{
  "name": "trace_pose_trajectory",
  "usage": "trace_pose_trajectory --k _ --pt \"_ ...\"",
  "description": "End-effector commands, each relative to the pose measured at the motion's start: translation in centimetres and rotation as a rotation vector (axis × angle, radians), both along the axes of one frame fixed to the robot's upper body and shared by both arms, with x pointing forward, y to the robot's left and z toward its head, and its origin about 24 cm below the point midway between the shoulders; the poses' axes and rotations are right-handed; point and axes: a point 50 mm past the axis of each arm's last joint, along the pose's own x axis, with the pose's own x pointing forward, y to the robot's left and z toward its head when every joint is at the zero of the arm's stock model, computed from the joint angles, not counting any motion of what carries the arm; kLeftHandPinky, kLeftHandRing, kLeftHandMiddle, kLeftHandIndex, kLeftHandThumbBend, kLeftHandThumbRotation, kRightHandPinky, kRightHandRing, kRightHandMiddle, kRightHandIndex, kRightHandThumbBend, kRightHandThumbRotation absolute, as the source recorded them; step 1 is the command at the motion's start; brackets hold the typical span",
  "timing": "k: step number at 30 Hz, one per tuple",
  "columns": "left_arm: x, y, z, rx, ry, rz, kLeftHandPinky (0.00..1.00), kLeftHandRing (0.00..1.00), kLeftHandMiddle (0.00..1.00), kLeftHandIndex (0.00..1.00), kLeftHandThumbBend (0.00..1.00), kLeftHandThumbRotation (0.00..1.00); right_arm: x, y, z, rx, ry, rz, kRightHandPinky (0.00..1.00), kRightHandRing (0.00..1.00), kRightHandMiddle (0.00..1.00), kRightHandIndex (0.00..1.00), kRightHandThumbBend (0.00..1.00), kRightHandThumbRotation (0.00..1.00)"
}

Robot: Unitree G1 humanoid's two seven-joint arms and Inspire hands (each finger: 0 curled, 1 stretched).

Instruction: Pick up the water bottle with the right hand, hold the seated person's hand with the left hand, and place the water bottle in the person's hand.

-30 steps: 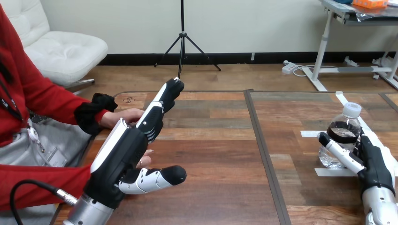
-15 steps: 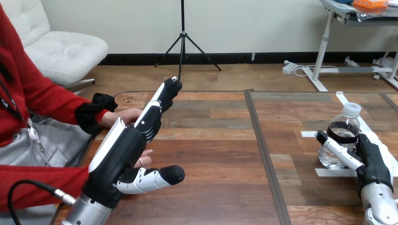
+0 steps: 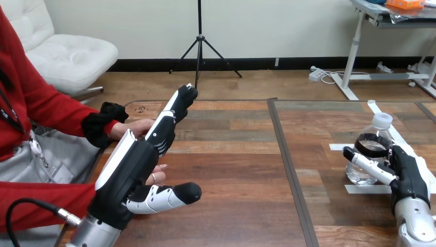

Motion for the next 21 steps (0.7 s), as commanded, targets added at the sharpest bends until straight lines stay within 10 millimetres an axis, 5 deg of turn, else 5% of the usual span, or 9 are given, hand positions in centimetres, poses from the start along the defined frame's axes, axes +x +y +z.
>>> trace_pose_trajectory --k 1,10,21 --pt "0.32 -0.05 1.6 -0.017 -0.079 -0.01 1.0 1.0 1.0 1.0 1.0 0.7 3.08 1.6 2.79 0.032 -0.114 0.015 0.71 0.74 0.77 0.81 1.0 0.17" --pt "0.32 -0.2 1.66 -0.025 -0.085 -0.023 1.0 1.0 1.0 1.0 1.0 0.69 3.37 1.82 2.97 0.065 -0.128 -0.008 0.64 0.67 0.69 0.7 1.0 0.04" --pt "0.36 -0.29 1.73 -0.036 -0.089 -0.034 1.0 1.0 1.0 1.0 1.0 0.68 3.47 1.97 3.08 0.065 -0.139 -0.035 0.53 0.57 0.58 0.56 0.95 0.0"
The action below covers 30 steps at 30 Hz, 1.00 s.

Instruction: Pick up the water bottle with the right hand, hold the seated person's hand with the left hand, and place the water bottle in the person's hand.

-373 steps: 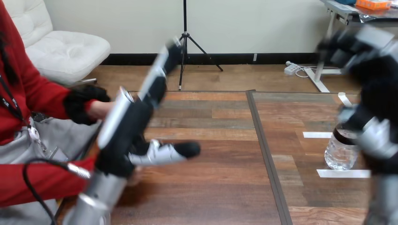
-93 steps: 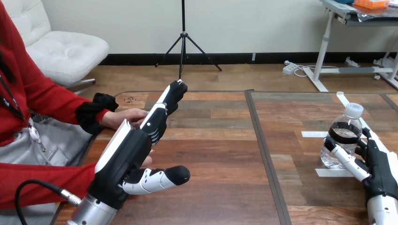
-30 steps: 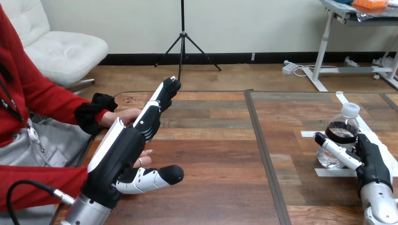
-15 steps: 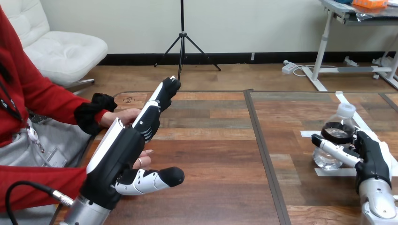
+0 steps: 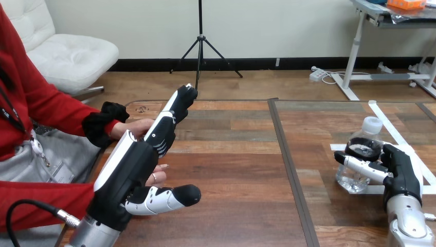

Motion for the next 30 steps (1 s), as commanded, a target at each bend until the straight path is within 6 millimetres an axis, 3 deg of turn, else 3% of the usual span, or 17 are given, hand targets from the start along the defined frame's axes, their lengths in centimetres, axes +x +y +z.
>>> trace_pose_trajectory --k 1,14,30 --pt "0.53 -0.36 1.71 -0.02 -0.09 -0.025 1.0 1.0 1.0 1.0 1.0 0.68 2.92 0.9 3.17 0.019 -0.125 -0.009 0.52 0.56 0.57 0.55 0.94 0.0" --pt "0.6 -0.43 1.77 -0.029 -0.079 -0.03 1.0 1.0 1.0 1.0 1.0 0.67 2.76 0.75 3.07 0.081 -0.151 -0.041 0.37 0.43 0.49 0.48 0.86 0.0" --pt "0.82 -0.53 1.86 -0.021 -0.086 -0.029 1.0 1.0 1.0 1.0 1.0 0.68 2.82 1.13 3.51 0.086 -0.212 -0.01 0.32 0.39 0.45 0.45 0.84 0.0"
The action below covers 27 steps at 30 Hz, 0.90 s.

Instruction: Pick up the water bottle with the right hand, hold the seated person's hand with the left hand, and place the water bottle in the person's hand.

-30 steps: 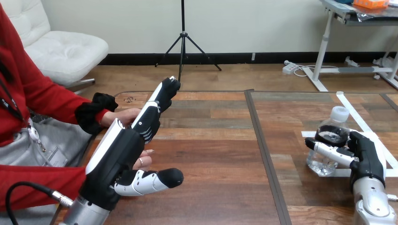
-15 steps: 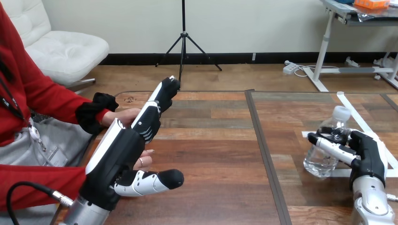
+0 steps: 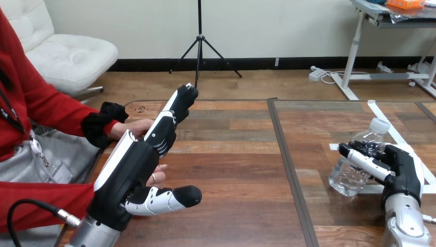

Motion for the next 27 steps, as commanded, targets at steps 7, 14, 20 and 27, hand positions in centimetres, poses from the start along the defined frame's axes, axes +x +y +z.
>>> trace_pose_trajectory --k 7,14,20,27 --pt "0.9 -0.5 1.8 -0.016 -0.077 -0.022 1.0 1.0 1.0 1.0 1.0 0.66 2.9 1.4 4.0 -0.022 -0.216 0.084 0.32 0.38 0.45 0.45 0.83 0.0" --pt "0.9 -0.5 1.9 -0.005 -0.076 -0.018 1.0 1.0 1.0 1.0 1.0 0.66 3.0 2.2 4.5 -0.005 -0.274 0.134 0.33 0.39 0.45 0.45 0.82 0.0" --pt "1.0 -0.5 1.9 0.002 -0.075 -0.01 1.0 1.0 1.0 1.0 1.0 0.67 3.1 3.3 5.2 -0.012 -0.336 0.194 0.34 0.39 0.46 0.45 0.81 0.0" --pt "1.0 -0.4 1.9 0.032 -0.082 0.019 1.0 1.0 1.0 1.0 1.0 0.7 3.0 4.5 6.0 -0.024 -0.39 0.241 0.34 0.38 0.45 0.45 0.8 0.0"
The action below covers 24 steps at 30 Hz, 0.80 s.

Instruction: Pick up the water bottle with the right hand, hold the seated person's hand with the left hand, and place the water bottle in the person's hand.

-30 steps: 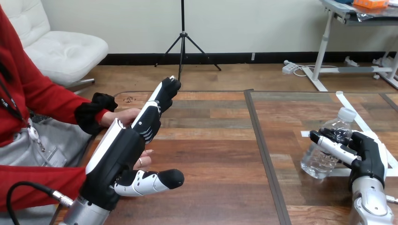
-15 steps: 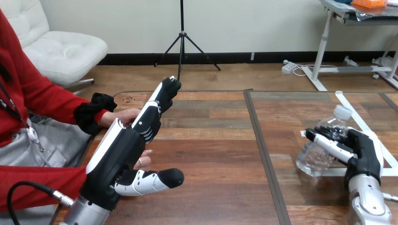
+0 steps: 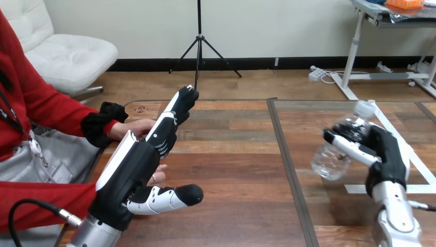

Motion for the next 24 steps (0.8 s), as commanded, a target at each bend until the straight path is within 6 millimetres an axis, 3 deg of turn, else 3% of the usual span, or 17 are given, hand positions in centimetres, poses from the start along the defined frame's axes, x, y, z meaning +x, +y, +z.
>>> trace_pose_trajectory --k 1,12,24 --pt "0.9 -0.3 2.1 0.015 -0.102 0.012 0.99 1.0 1.0 1.0 1.0 0.71 1.9 2.2 4.3 -0.023 -0.229 0.089 0.33 0.38 0.46 0.45 0.79 0.0" --pt "1.0 0.5 2.4 0.117 -0.125 0.072 0.97 1.0 1.0 1.0 1.0 0.75 1.4 3.5 5.0 -0.009 -0.285 0.165 0.33 0.38 0.46 0.44 0.79 0.0" --pt "0.9 1.7 2.9 0.245 -0.162 0.132 0.96 1.0 1.0 1.0 1.0 0.73 0.8 4.1 5.5 -0.012 -0.325 0.236 0.33 0.38 0.44 0.44 0.82 0.0"
